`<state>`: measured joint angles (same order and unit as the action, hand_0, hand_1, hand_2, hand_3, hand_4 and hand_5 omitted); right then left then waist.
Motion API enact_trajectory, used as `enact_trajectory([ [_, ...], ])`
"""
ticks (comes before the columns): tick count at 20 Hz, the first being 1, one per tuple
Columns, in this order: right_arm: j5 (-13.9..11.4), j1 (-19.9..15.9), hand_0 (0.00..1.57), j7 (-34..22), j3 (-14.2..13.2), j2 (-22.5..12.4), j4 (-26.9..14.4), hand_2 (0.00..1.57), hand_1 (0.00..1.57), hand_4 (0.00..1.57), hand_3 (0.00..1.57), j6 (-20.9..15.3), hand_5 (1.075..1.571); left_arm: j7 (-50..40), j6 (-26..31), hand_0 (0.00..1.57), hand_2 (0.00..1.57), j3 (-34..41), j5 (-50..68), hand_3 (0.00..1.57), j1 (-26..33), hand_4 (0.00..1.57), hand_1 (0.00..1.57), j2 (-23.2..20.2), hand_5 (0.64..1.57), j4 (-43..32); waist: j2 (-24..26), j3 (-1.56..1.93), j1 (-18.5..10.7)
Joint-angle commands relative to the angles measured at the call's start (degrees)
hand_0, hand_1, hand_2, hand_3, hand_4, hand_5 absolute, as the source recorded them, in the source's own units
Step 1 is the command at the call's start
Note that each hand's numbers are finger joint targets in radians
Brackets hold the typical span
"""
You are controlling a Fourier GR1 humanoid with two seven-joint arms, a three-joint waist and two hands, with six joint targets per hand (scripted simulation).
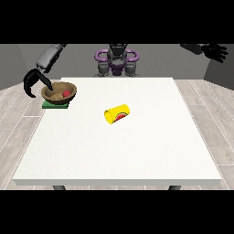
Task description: Pick the cup and pour the ball into the bowl, then pick the bowl and place it on the pad
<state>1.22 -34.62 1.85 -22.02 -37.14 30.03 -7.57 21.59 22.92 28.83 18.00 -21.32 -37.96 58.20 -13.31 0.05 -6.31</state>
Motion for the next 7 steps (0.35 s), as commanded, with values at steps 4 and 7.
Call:
enact_trajectory([
  [4, -1.7, -1.6, 0.00, -6.9, 2.5, -1.4, -1.8, 0.00, 0.00, 0.00, 0.00, 2.7, 1.356, -12.0, -5.6, 0.00, 0.00, -9.8, -2.3, 0.00, 0.6, 0.90, 0.00, 9.8, 1.559, 9.5, 13.1, 0.03, 0.0],
  [7, -0.7, -5.1, 0.00, -9.1, 5.1, 3.4, 3.7, 0.00, 0.00, 0.48, 0.00, 6.6, 1.434, -11.6, -6.1, 0.00, 0.00, -10.1, -4.2, 0.00, 3.5, 0.90, 0.00, 10.6, 1.559, 4.2, 21.1, -0.16, 3.0],
])
